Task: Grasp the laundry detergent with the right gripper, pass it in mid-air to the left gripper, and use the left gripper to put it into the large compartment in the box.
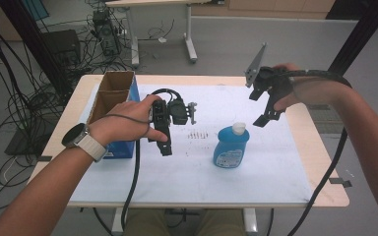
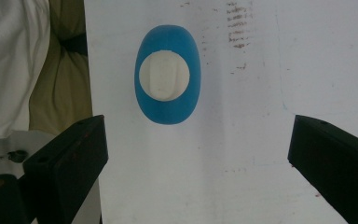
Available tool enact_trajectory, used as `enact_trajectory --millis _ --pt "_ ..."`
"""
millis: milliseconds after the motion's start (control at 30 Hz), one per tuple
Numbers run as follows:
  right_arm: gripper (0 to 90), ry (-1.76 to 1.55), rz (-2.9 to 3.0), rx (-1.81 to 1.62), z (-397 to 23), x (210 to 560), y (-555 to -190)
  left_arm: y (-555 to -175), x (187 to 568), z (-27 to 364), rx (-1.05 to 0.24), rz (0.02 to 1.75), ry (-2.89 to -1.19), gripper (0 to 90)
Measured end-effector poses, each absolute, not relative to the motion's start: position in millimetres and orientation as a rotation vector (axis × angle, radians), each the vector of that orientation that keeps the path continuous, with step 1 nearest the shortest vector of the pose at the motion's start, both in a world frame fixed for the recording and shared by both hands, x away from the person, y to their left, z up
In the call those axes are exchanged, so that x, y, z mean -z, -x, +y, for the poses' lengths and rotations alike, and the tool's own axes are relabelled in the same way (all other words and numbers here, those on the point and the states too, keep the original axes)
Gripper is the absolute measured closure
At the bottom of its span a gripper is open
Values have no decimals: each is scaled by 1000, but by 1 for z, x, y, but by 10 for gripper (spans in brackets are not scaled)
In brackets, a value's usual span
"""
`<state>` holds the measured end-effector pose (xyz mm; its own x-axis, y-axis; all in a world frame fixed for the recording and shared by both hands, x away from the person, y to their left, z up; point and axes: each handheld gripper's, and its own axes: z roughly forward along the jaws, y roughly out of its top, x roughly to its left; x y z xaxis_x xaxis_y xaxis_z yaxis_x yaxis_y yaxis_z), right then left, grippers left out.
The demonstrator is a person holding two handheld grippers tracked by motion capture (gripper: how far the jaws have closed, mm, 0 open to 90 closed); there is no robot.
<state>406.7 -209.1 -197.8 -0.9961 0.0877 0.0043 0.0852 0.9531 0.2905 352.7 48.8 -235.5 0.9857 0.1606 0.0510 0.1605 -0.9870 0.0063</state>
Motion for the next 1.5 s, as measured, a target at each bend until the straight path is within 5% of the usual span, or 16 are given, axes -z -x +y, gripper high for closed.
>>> enact_trajectory --millis 1500 --pt "49 -140 3041 -654 -229 250 -386 -353 241 45 -88 269 -3113 84"
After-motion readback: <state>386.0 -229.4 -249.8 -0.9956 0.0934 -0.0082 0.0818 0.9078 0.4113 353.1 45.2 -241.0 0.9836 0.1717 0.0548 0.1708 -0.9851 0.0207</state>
